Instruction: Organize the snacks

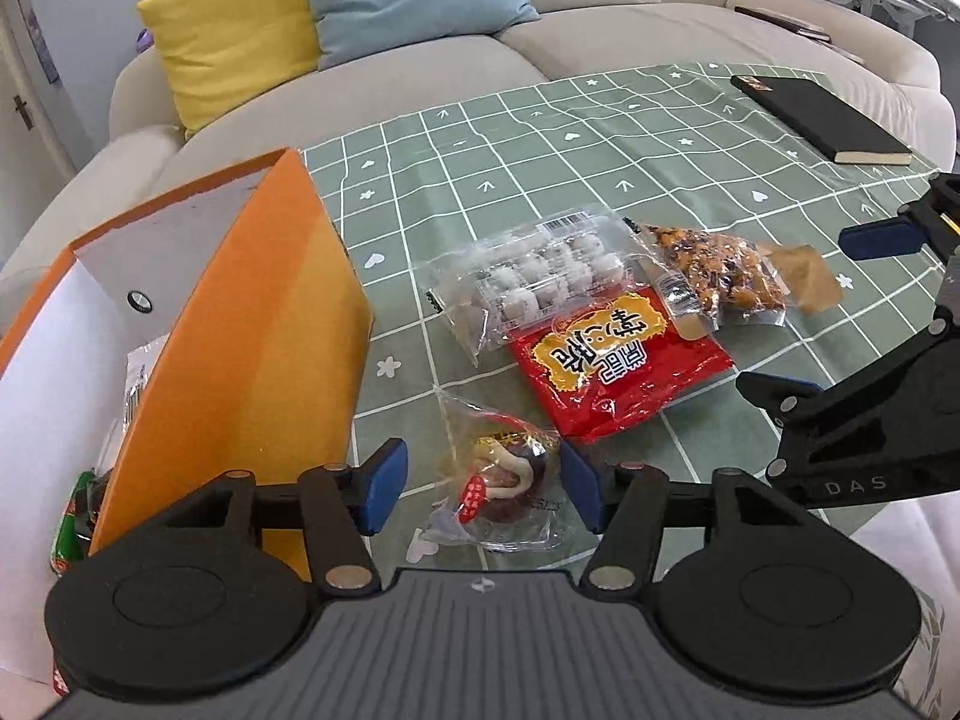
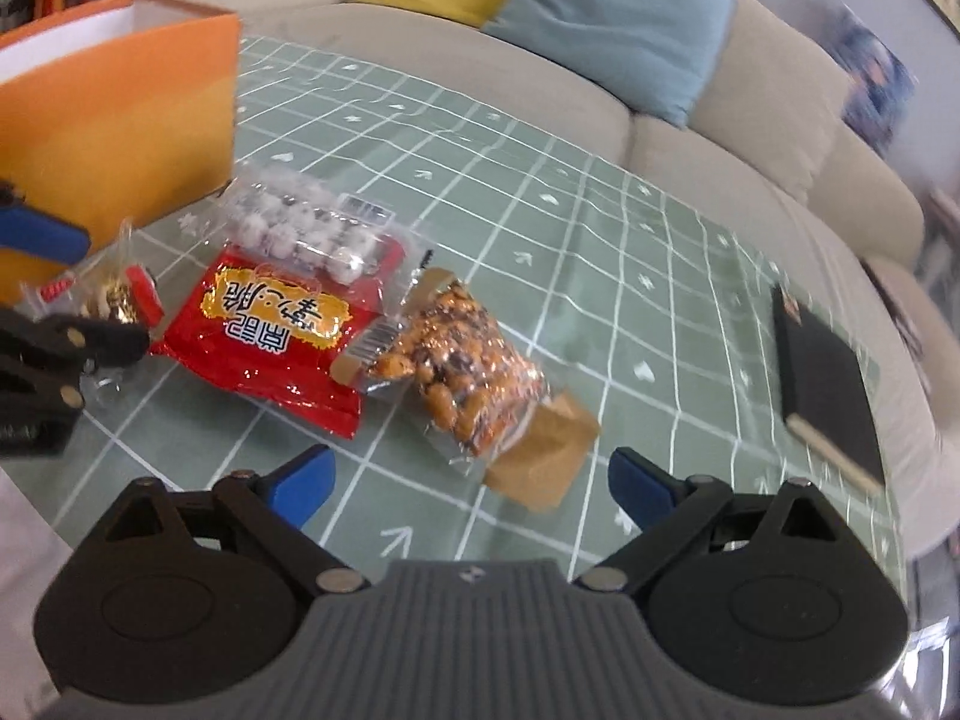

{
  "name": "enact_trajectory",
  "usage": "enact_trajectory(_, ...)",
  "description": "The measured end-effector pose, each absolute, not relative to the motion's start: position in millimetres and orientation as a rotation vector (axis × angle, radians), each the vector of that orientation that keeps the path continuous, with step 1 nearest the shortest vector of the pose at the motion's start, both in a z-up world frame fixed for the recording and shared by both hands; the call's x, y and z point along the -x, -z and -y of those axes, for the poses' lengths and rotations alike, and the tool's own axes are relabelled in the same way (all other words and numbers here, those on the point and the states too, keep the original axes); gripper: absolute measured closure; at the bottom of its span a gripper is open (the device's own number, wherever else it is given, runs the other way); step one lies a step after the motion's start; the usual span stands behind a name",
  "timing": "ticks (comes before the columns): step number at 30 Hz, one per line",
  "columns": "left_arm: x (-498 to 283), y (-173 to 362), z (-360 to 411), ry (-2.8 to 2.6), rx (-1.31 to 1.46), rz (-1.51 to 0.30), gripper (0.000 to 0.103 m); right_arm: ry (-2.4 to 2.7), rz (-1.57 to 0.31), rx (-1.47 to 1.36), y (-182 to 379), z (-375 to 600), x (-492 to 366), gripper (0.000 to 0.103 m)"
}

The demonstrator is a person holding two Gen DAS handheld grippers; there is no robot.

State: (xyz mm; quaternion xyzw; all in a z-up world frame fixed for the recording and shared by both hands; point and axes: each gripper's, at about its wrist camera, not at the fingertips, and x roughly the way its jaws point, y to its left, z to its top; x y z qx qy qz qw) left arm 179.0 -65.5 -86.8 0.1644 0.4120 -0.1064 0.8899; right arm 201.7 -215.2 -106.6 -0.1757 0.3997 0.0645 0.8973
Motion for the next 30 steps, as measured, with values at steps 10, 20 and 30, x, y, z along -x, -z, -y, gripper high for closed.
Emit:
enact_trajectory(10,-183.8,88.1,66.6,0.22,-0.278,-0.875,0.052,-0.163,-0.803,0.326,116.8,221.2,-212.7,0.018)
enact_trajectory(20,-181.6,87.7,62.3,0.216,-0.228,-0.889,0.061,-0.144,-0.821,0.272,117.4,222.3,-210.8,0.09)
enact_trajectory(30,-165.6,83.7,54.7,0.197,-0.188,-0.881,0.064,-0.135,-0.844,0.285,116.4,212.3,-192.6,0.103)
